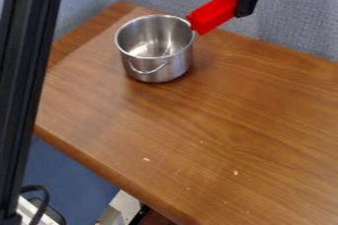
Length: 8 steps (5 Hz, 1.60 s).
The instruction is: Put the red object in the metal pot
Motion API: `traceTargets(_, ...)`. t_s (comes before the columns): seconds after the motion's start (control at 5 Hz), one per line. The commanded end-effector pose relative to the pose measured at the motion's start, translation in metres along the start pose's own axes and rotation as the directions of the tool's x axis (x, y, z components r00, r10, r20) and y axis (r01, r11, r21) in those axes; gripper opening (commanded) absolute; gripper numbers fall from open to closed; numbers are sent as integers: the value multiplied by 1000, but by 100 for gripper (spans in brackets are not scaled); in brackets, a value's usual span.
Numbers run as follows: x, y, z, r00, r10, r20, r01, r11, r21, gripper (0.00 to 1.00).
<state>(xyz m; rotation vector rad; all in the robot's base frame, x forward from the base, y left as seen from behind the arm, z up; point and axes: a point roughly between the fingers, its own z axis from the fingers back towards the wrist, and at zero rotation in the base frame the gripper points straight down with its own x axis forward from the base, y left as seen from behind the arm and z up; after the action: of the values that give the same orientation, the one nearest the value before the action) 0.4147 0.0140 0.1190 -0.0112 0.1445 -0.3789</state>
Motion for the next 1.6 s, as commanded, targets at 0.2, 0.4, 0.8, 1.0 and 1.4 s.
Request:
traceTargets(0.2,-16,-5,46,993,95,70,-96,995,4,0)
traceTargets(0.4,-27,2,54,984,161,81,-163,987,10,0)
traceTargets(0.8,-51,15,59,969,238,67,-238,971,5,0)
traceTargets(1.0,-64,32,48,972,230,47,-231,973,12,0)
traceTargets(1.4,-78,37,43,974,226,20,-227,973,44,0)
